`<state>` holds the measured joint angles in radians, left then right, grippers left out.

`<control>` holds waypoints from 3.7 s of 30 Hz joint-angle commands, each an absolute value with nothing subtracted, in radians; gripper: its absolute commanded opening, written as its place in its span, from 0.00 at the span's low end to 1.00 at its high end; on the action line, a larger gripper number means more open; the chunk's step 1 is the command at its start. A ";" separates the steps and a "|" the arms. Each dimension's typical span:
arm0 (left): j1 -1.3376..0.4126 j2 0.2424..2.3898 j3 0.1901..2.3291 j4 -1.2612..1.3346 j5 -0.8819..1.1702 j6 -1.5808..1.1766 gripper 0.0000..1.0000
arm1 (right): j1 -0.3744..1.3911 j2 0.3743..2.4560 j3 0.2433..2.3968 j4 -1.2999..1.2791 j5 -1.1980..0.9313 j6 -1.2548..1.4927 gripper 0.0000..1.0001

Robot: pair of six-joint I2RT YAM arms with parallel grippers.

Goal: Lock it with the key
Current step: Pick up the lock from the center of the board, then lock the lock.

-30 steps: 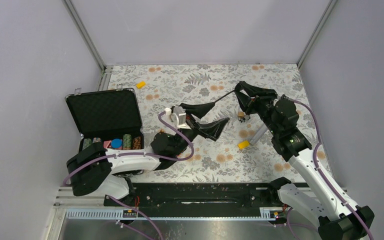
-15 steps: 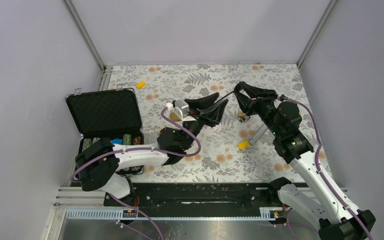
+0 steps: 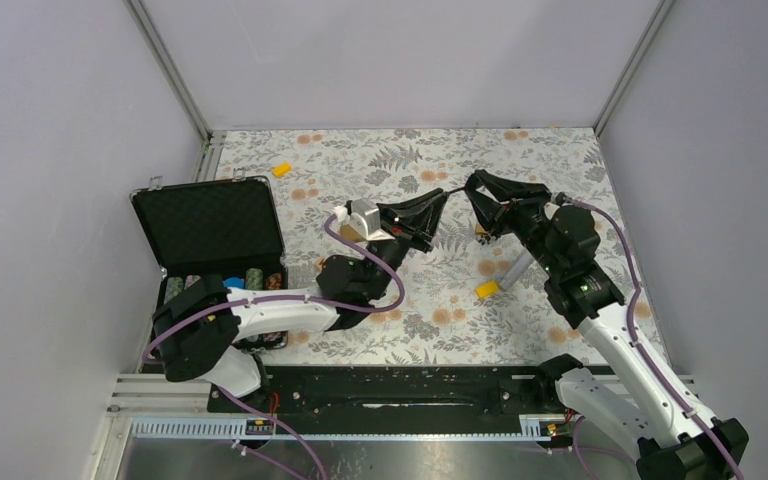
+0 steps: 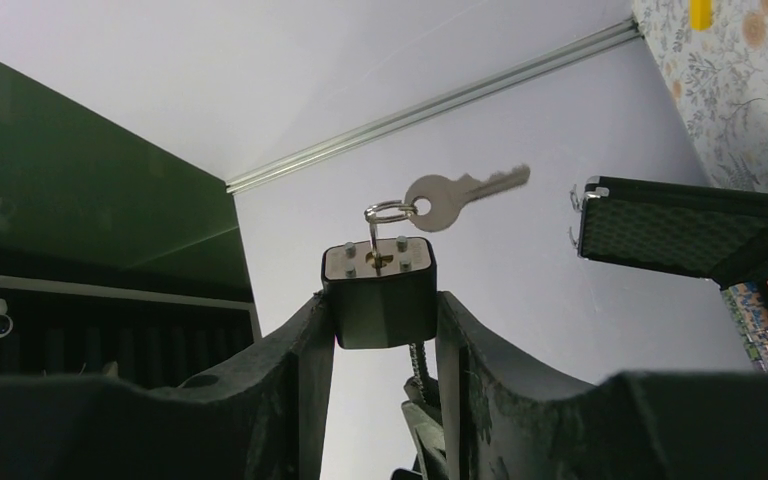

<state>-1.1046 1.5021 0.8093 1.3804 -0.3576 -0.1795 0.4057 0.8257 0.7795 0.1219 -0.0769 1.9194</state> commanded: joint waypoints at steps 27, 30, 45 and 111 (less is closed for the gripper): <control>-0.867 1.220 1.251 -0.172 0.303 -0.039 0.00 | 0.318 0.858 0.822 0.175 -0.867 0.275 0.85; -0.867 1.226 1.297 -0.267 0.368 -0.016 0.00 | 0.318 0.910 0.889 0.057 -0.968 0.152 0.81; -0.859 1.196 1.315 -0.296 0.544 -0.062 0.00 | 0.485 1.023 0.965 -0.066 -1.032 0.006 0.51; -0.807 1.150 1.045 0.317 0.645 -0.620 0.06 | 0.511 1.042 0.869 0.872 -0.804 0.789 0.00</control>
<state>-0.8154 1.1435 1.0080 0.3050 0.6224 -0.6308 0.5095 1.0595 0.8585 0.8421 -0.8299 0.8005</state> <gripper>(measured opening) 0.207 0.041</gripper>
